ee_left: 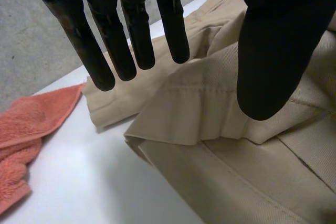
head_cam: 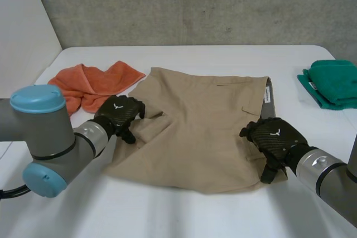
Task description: Fold the laundry.
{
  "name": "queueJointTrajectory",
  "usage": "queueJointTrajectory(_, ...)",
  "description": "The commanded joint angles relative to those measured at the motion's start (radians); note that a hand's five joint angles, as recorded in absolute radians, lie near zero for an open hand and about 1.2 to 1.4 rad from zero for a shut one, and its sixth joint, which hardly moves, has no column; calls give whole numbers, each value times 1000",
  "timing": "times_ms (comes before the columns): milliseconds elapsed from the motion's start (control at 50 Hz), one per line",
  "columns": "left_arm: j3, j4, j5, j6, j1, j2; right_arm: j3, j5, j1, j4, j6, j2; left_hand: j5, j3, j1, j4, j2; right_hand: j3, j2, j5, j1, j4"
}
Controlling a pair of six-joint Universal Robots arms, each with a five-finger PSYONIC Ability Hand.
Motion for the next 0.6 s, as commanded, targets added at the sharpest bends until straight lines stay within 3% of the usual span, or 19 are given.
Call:
queueJointTrajectory(20, 41, -14, -5, -52, -13, -33, 20, -1, 0, -6, 0, 0, 276, 279, 276, 272, 274, 76, 89, 73, 133, 75)
queueJointTrajectory(120, 81, -7, -23, -44, -13, -50, 29, -1, 1, -11, 0, -3, 725, 728, 725, 721, 723, 76, 89, 73, 133, 75)
queueJointTrajectory(240, 150, -1, -98, -34, -10, -58, 37, -1, 4, -11, -1, -5, 729, 731, 728, 725, 727, 73, 87, 71, 130, 72)
queueJointTrajectory(360, 229, -7, -171, 48, 2, -104, 37, -1, 11, -11, 0, -5, 702, 705, 702, 698, 700, 76, 89, 73, 133, 75)
queueJointTrajectory(480, 253, -4, -168, 126, 4, -147, 37, -1, 12, -11, 0, -2, 506, 509, 506, 502, 504, 73, 87, 71, 130, 72)
queueJointTrajectory(540, 259, 0, -169, 141, 2, -167, 40, -1, 11, -11, 0, -2, 116, 119, 116, 112, 114, 73, 87, 71, 130, 72)
queueJointTrajectory(600, 275, 2, -175, 141, 2, -173, 43, -1, 9, -12, -1, -3, -52, -49, -52, -56, -54, 71, 84, 68, 127, 69)
